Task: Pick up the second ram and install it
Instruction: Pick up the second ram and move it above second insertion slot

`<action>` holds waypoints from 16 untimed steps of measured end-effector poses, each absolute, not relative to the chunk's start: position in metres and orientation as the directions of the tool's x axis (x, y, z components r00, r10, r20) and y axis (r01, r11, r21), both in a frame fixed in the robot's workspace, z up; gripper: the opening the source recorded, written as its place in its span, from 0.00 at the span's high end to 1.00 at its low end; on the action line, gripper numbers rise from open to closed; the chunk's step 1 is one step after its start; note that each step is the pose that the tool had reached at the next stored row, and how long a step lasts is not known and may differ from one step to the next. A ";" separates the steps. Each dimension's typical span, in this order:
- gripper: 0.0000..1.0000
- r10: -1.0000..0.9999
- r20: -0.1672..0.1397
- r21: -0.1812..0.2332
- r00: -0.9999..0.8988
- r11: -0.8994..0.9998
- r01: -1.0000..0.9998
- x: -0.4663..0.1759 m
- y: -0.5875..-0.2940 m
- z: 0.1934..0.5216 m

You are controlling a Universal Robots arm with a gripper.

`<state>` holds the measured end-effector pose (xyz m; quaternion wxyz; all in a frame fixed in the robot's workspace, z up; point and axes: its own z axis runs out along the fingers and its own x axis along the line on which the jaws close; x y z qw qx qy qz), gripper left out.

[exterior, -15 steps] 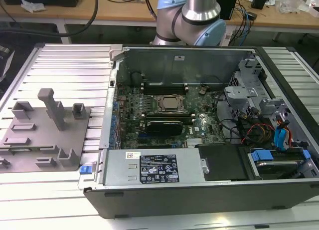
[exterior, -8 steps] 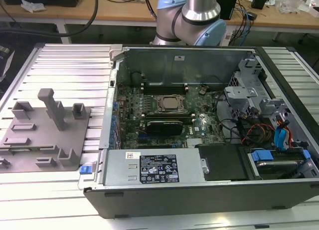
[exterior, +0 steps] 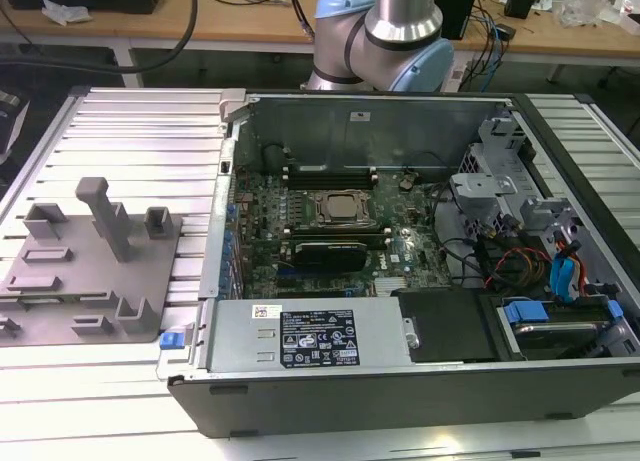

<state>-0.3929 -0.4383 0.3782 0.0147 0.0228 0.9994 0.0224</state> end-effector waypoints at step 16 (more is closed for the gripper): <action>0.89 -0.400 -0.011 0.027 -0.917 0.916 -0.400 -0.393 -0.438 0.378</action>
